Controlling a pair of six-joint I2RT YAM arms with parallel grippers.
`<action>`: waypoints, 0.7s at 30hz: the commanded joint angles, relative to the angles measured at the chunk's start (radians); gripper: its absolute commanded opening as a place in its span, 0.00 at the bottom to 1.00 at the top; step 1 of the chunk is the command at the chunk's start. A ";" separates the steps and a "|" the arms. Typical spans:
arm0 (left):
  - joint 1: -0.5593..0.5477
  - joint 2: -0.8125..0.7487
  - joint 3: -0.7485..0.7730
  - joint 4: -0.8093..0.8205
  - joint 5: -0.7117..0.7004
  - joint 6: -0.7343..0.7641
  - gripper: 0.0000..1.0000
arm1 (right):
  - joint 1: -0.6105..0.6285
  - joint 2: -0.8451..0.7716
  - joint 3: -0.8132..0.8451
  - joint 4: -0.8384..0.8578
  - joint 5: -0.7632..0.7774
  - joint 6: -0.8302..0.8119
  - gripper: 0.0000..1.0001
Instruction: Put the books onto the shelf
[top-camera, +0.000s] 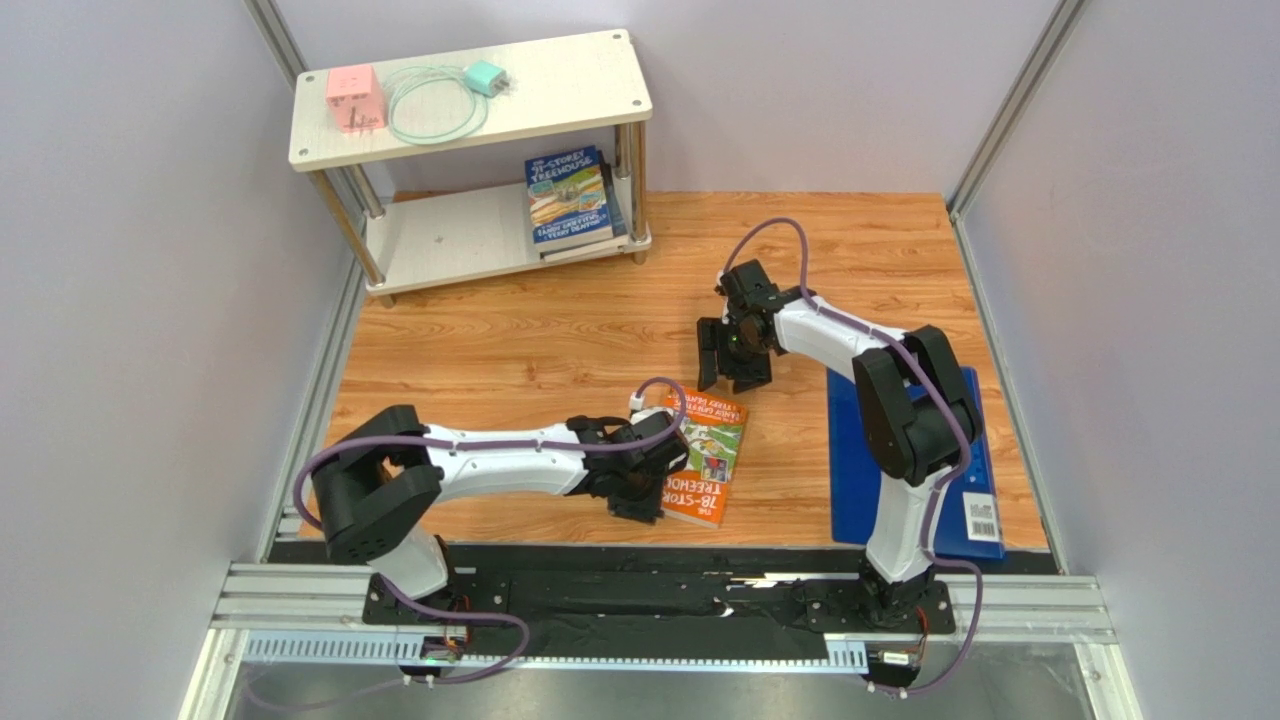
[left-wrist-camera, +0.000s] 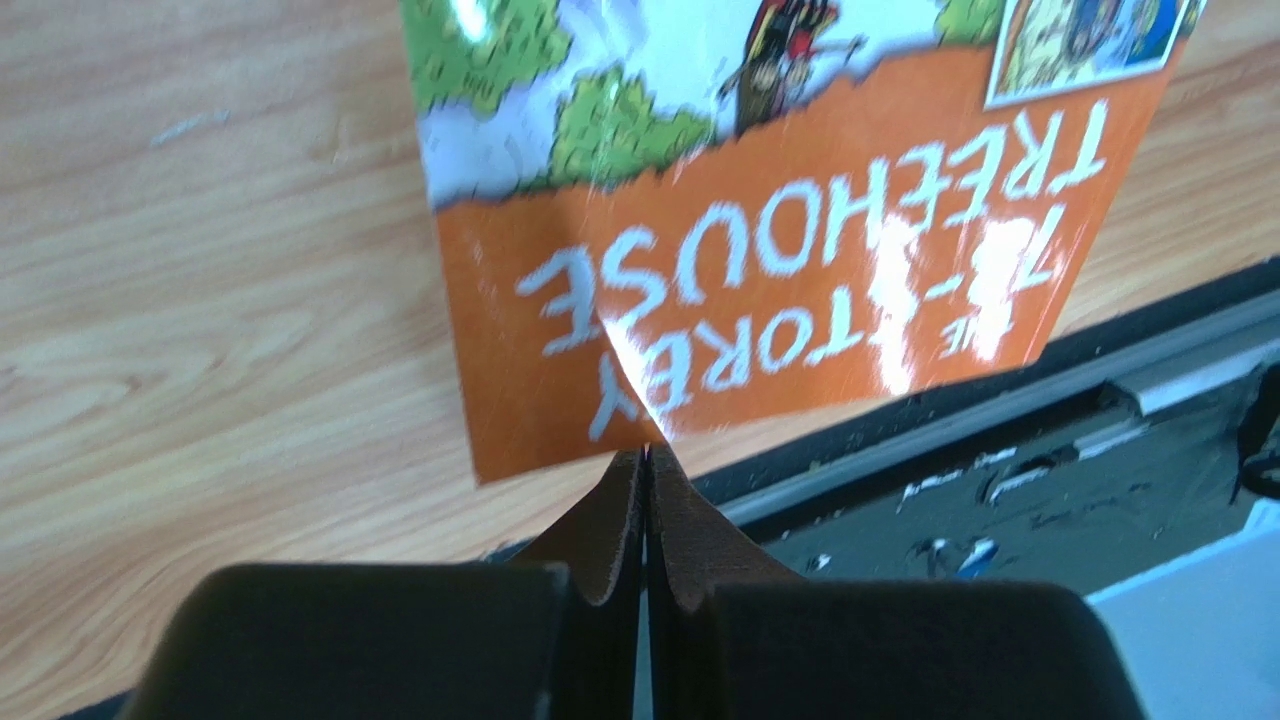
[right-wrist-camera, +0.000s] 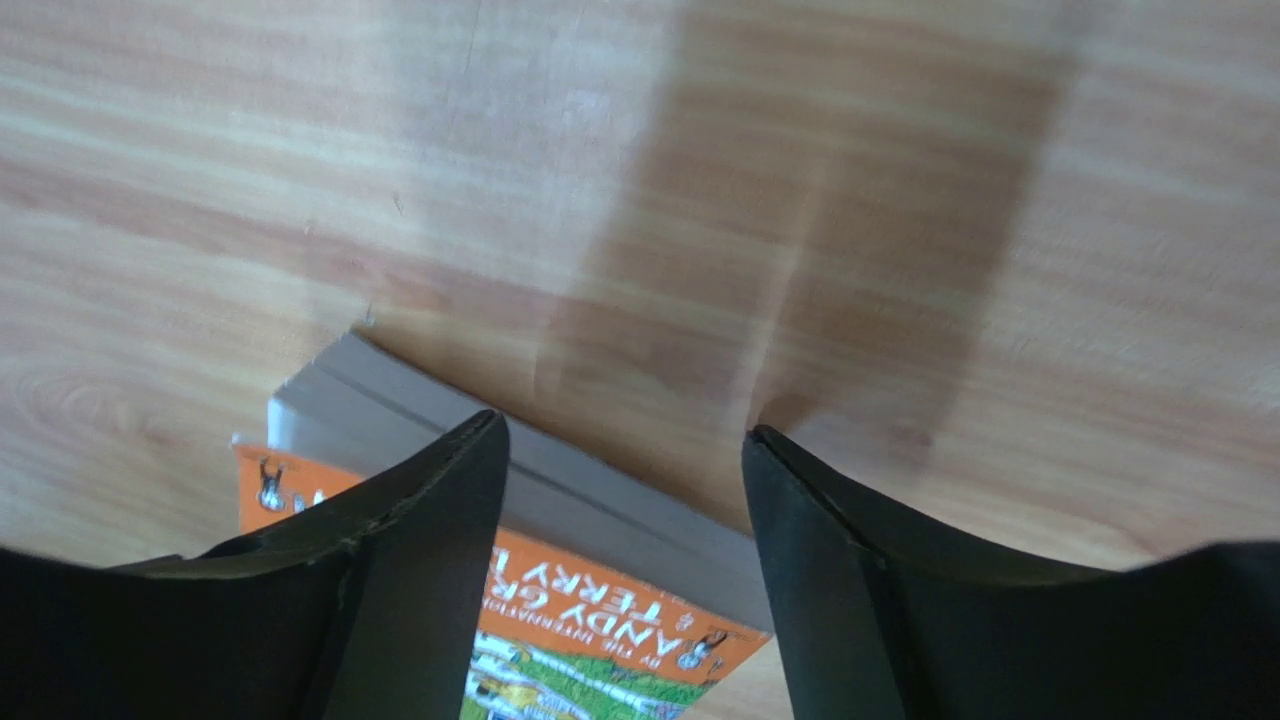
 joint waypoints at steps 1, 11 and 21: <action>-0.004 0.064 0.069 0.068 -0.036 -0.018 0.00 | 0.004 -0.067 -0.087 0.025 -0.051 0.027 0.70; 0.166 0.061 0.015 0.042 -0.069 -0.075 0.00 | 0.010 -0.163 -0.232 0.035 -0.152 0.050 0.91; 0.361 0.099 0.217 -0.074 -0.167 0.082 0.00 | 0.079 -0.217 -0.241 0.001 -0.220 0.056 1.00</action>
